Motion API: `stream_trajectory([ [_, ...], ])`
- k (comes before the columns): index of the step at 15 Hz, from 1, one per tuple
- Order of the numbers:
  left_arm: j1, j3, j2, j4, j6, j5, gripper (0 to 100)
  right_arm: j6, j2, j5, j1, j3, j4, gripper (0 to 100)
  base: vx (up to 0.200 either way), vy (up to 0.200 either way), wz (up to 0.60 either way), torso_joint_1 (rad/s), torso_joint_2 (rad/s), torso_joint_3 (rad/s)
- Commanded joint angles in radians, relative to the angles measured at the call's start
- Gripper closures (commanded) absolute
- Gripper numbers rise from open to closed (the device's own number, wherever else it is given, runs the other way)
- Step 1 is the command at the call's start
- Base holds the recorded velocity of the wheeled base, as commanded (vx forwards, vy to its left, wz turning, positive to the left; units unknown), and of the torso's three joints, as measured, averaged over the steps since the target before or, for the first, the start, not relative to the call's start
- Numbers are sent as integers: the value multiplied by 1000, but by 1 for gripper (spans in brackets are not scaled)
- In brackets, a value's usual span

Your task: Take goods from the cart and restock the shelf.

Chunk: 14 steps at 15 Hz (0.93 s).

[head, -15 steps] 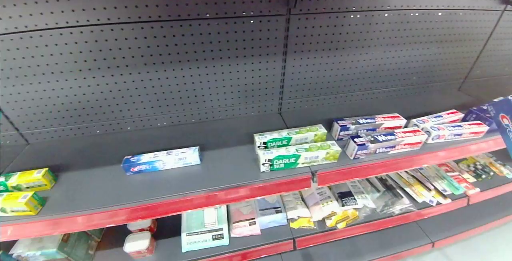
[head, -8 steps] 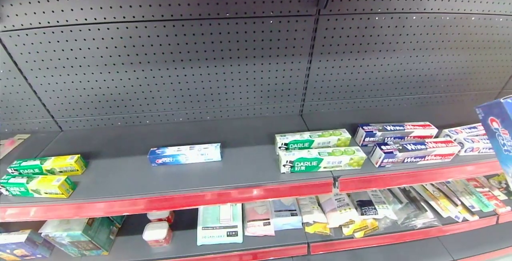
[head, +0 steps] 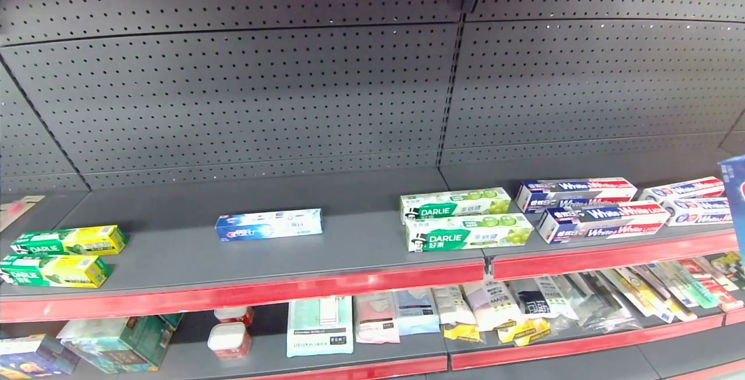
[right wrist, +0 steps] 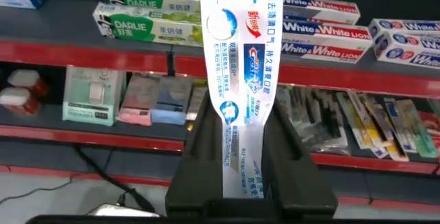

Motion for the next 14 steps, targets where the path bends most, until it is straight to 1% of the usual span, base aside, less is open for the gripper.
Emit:
stream_trajectory([
  [1, -16, -342, 372, 2, -202, 12, 0, 3, -111, 0, 25, 34, 7, 100, 0, 0, 0, 0, 0, 0],
  [2, -14, -344, 433, 8, -214, 13, 0, -3, -116, 0, 23, 31, 4, 100, 0, 0, 0, 0, 0, 0],
  [3, -14, -310, 476, 6, -214, 15, 0, -10, -107, -5, 22, 20, 3, 100, 0, 0, 0, 0, 0, 0],
  [4, -14, -290, 573, -8, -206, 21, 0, -42, -104, -11, 19, 8, -2, 100, 0, 0, 0, 0, 0, 0],
  [5, -13, -295, 602, -11, -203, 24, 0, -51, -105, -11, 20, 6, -2, 100, 0, 0, 0, 0, 0, 0],
  [6, -11, -324, 788, -87, -203, 38, 0, -66, -125, -11, 23, 9, -2, 100, 0, 0, 0, 0, 0, 0],
  [7, 9, -328, 906, -178, -211, 36, 0, -66, -136, -9, 23, 13, -2, 100, 0, 0, 0, 0, 0, 0],
  [8, 17, -324, 978, -242, -209, 36, 0, -66, -139, -11, 23, 14, -2, 100, 0, 0, 0, 0, 0, 0],
  [9, 24, -328, 1116, -333, -212, 43, 0, -66, -151, -12, 23, 16, -1, 100, 0, 0, 0, 0, 0, 0],
  [10, 26, -336, 1185, -371, -212, 56, 0, -66, -156, -12, 23, 17, -1, 100, 0, 0, 0, 0, 0, 0],
  [11, 26, -365, 1274, -420, -211, 92, 0, -66, -164, -12, 23, 20, -1, 100, 0, 0, 0, 0, 0, 0],
  [12, 20, -424, 1391, -468, -211, 121, 0, -66, -170, -11, 23, 19, 1, 100, 0, 0, 0, 0, 0, 0],
  [14, -14, -490, 1513, -488, -209, 116, 0, -68, -164, -11, 23, 14, 1, 100, 0, 0, 0, 0, 0, 0],
])
